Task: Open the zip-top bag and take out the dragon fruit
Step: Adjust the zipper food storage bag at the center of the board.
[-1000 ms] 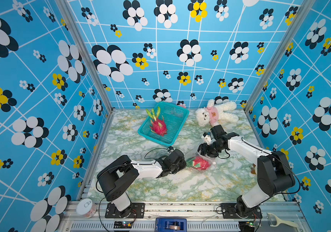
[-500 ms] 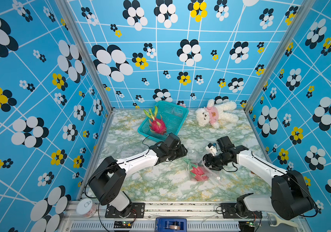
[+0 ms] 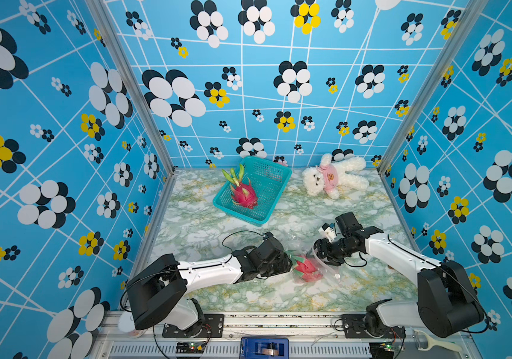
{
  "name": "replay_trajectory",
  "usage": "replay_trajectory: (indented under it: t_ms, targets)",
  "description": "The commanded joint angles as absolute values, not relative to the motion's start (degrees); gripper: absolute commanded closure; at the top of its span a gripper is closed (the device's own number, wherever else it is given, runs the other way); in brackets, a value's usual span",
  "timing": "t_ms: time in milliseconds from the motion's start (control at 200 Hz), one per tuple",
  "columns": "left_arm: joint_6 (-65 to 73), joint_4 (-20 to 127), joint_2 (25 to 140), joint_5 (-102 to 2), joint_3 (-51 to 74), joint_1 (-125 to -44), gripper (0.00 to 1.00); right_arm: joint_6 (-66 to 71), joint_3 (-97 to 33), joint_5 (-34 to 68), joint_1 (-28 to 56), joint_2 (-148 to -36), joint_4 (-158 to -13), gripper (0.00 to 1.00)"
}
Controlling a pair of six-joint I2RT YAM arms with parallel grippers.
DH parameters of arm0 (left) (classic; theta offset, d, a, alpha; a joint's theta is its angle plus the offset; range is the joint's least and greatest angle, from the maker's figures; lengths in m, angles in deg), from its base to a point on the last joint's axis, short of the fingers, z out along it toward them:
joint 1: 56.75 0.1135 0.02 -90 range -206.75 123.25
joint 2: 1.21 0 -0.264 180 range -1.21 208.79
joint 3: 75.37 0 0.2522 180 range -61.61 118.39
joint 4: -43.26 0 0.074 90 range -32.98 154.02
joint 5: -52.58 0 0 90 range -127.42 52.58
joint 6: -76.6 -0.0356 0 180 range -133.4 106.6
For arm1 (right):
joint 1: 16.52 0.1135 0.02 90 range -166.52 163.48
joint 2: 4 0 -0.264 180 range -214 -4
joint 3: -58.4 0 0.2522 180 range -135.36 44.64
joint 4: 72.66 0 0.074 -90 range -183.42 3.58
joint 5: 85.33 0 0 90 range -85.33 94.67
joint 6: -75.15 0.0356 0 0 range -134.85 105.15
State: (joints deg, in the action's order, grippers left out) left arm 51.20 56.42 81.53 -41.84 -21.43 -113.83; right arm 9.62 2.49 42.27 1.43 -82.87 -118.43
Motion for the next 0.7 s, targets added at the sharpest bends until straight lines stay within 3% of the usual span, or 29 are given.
replay_trajectory:
  t_ms: [0, 375, 520, 660, 695]
  targets:
    - [52.73, 52.85, 81.62, -40.04, -22.36, -114.12, 0.44, 9.52, 2.27, 41.67, 1.41, -83.90, -120.45, 0.30]
    - [54.50, 43.06, 90.43, -40.53, -21.82, -115.02, 0.56, 9.69, 2.28, 41.93, 1.41, -84.73, -120.61, 0.31]
    - [54.54, 40.93, 92.09, -40.45, -21.79, -114.95, 0.73, 9.61, 2.49, 41.85, 1.41, -85.41, -120.47, 0.31]
    - [54.26, 37.88, 93.11, -41.35, -21.79, -114.93, 1.00, 9.51, 2.38, 42.11, 1.34, -85.65, -120.69, 0.30]
    - [53.91, 37.46, 92.89, -41.63, -21.79, -114.85, 1.00, 9.42, 2.35, 42.35, 1.32, -85.59, -120.78, 0.30]
